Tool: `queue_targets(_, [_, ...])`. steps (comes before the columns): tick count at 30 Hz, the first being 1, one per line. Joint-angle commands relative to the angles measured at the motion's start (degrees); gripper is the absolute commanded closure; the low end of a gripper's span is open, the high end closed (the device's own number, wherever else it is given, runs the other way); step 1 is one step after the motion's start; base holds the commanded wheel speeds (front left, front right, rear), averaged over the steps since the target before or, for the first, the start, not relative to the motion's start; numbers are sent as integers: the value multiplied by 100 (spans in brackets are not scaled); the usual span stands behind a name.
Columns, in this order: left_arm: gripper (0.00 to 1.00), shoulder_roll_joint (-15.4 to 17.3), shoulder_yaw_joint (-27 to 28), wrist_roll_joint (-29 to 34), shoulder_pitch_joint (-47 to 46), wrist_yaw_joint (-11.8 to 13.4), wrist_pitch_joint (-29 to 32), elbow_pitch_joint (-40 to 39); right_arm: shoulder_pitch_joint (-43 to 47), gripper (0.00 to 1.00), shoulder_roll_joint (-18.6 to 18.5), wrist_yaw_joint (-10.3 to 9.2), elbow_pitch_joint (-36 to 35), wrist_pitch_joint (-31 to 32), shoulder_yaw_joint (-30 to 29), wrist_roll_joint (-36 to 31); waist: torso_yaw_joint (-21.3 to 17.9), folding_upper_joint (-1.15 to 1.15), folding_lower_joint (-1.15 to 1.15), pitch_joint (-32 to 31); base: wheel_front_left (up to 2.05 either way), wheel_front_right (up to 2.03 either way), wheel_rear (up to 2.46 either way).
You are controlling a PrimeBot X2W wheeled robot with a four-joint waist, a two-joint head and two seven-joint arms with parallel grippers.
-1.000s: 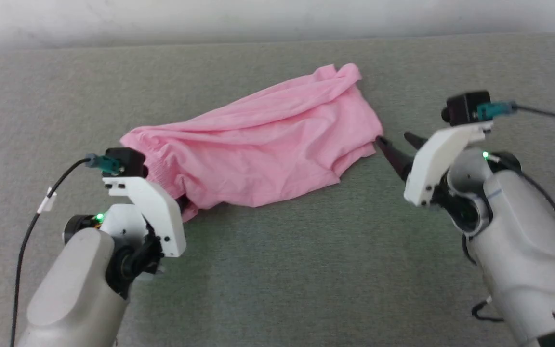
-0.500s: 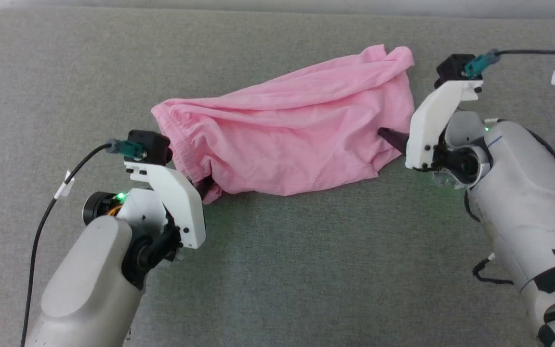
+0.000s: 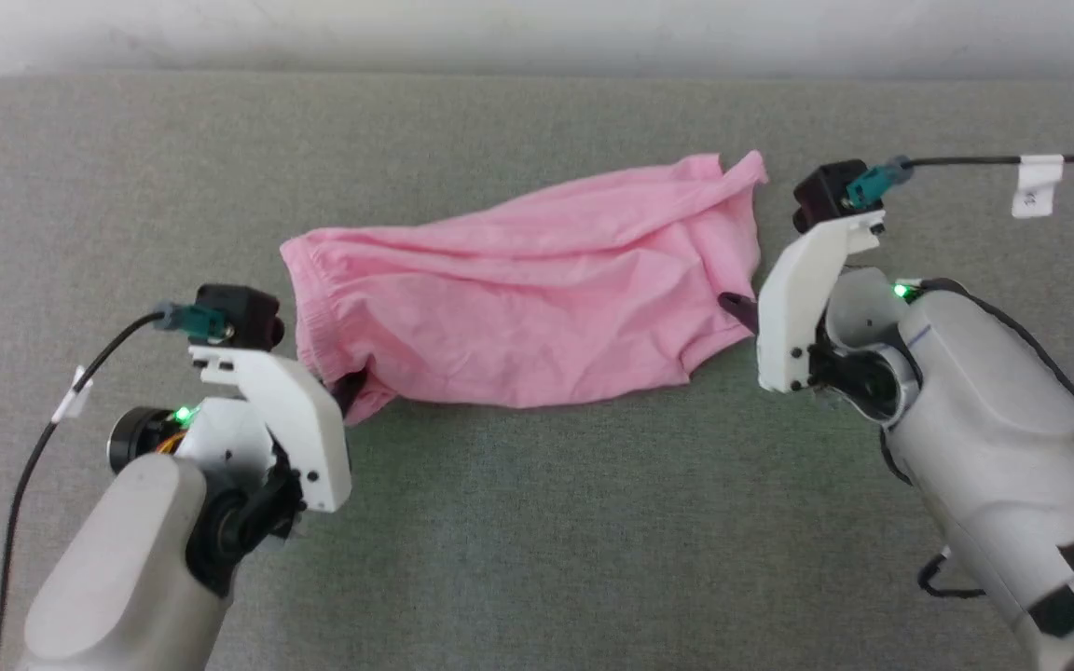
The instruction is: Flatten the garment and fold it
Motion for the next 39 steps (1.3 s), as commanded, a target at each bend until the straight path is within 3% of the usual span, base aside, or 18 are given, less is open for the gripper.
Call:
queue_targets(1, [100,80,37,-29,155,55,-7,-117,170,100,-122,3,-178,-109,72,54,-80,0,0,-285,0,0,0])
queue_targets(7, [100,364,52,-56,971,305,158,-702,1218,100,-697,3,-1311,-445,350,94,-287,0,0,-774,0,0,0])
queue_targets(13, [100,491,73,-194,1884,548,220,-1121,2815,100,-1031,3,-2483,-529,-20,-168,-481,0,0,-1098,0,0,0])
queue_targets(21, [100,471,56,-252,2486,739,138,-1192,4628,100,-617,3,-3695,-186,-1106,-879,-598,0,0,-1134,0,0,0])
queue_targets(22, [100,461,52,-263,2525,754,135,-1168,4822,83,-501,3,-3850,-111,-1237,-986,-607,0,0,-1129,0,0,0])
queue_targets(23, [100,458,47,-261,2555,766,126,-1146,4987,50,-392,3,-3991,-45,-1359,-1085,-618,0,0,-1130,0,0,0])
queue_targets(24, [77,444,60,-245,2573,804,83,-1131,5116,0,-298,3,-4129,-29,-1487,-1201,-624,0,0,-1132,0,0,0])
queue_targets(25, [0,424,70,-216,2582,838,20,-1119,5220,0,-198,3,-4272,-48,-1607,-1290,-624,0,0,-1132,0,0,0])
queue_targets(33, [0,156,360,123,2608,1023,-1236,-1121,5547,0,353,3,-5007,-592,-2531,-1878,-543,0,0,-1202,0,0,0])
queue_targets(39, [0,-9,467,601,2544,1004,-2541,-1198,5377,0,391,3,-4703,-228,-2804,-1845,-396,0,0,-1275,0,0,0])
